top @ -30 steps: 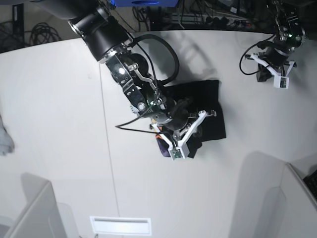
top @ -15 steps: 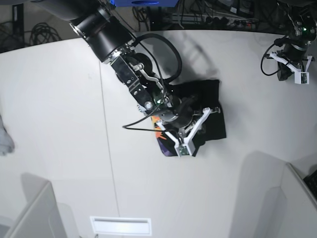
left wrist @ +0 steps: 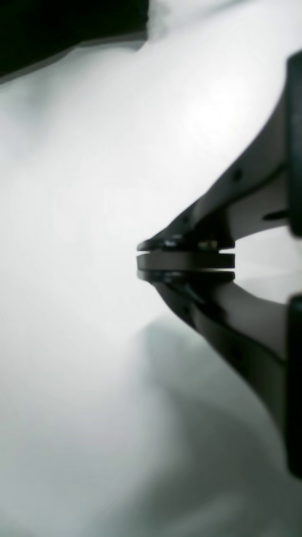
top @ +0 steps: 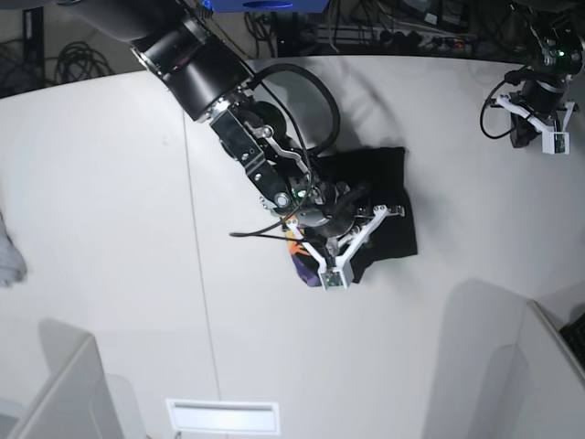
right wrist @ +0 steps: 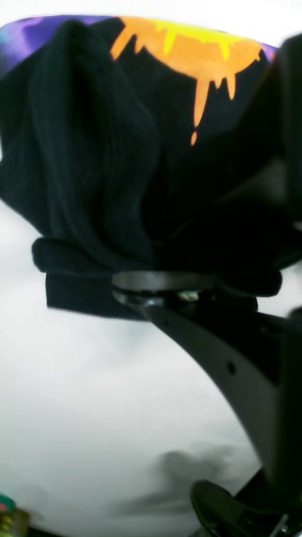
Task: Fold the T-shirt properly
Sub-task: 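Press the folded bundle flat and release the right gripper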
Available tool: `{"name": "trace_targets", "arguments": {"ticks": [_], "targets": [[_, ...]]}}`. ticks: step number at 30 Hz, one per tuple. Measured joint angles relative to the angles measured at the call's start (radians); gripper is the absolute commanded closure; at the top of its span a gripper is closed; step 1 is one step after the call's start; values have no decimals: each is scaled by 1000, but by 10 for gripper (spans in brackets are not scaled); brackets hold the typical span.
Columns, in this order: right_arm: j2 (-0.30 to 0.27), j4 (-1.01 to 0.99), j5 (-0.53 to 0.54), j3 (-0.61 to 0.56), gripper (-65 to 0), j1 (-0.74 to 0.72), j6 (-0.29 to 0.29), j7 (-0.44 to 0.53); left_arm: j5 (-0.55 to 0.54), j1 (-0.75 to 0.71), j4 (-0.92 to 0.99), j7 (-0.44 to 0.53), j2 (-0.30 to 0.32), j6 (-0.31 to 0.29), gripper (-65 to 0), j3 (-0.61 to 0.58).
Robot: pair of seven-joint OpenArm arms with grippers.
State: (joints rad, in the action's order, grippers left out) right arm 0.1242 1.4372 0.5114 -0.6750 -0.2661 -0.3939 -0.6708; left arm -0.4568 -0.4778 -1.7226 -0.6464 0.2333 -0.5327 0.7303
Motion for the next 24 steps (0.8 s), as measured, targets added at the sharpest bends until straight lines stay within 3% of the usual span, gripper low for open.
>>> {"name": "trace_targets", "arguments": {"ticks": [16,17,21,24], "targets": [[1,-5,1,0,0,-3,0,3,0,0,1,0,0,0,0,0],[2,-15,1,0,-29,-5,0,3,0,1,1,-1,0,0,0,0],[3,-56,1,0,-321,-4,0,4,0,7,1,-88,-1,-1,0,2],[3,-59,1,-1,-389,-4,0,6,-1,10,0,-82,0,-19,0,4]]}}
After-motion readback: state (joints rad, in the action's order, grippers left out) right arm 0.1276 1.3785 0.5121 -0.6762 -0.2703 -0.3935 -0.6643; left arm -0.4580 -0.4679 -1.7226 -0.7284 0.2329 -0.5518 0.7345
